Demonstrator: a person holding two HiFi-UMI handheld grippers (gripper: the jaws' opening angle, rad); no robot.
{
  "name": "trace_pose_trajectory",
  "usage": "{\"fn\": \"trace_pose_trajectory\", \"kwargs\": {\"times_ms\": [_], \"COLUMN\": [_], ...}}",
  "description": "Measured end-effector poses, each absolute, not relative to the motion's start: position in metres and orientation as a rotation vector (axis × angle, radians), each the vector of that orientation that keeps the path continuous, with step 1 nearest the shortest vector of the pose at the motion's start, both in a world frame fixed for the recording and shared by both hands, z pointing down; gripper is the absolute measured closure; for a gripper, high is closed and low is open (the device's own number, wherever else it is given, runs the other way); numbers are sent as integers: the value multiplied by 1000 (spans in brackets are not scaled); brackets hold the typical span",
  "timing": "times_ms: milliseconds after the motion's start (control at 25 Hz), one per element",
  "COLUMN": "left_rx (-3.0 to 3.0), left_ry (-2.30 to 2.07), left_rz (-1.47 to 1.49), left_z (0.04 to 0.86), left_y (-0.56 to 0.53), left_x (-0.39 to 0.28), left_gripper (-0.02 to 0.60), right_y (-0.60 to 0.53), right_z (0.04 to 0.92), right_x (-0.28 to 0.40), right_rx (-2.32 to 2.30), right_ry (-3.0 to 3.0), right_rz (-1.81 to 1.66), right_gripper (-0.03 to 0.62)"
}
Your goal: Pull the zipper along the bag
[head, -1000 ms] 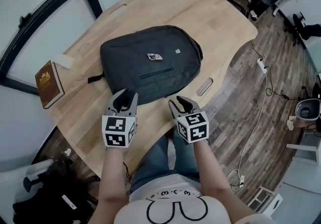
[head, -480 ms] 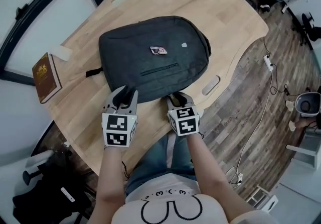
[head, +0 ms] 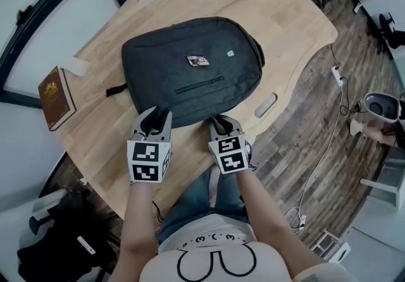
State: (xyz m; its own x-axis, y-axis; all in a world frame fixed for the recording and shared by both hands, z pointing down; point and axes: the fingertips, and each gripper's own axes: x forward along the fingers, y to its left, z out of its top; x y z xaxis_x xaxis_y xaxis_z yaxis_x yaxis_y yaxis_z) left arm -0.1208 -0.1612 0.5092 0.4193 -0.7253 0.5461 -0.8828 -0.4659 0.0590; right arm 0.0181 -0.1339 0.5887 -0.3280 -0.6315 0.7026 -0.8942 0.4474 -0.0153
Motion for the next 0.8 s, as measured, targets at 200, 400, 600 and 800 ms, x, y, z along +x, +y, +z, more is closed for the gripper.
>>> {"fn": "trace_pose_trajectory", "kwargs": {"times_ms": [200,400,600,800], "left_rx": [2354,2358,2370,2365], "left_ry": [-1388,-1389,-1390,-1396], "left_rz": [647,647,648,652], "left_z": [510,511,512,512], "left_y": [-161,-160,-160,-160], "left_x": [-120,-121,-120,-120], "left_gripper": [466,466,468,468], "right_y": [-126,-128,-126,-131], "right_z": [586,587,582,588], "right_x": [20,15,17,12], "right_rx": [1268,1245,1222,1192], "right_ry": [-2116,-2188,-2212,-2200], "right_rz": [566,658,609,621], "right_gripper": [500,496,525,506]}}
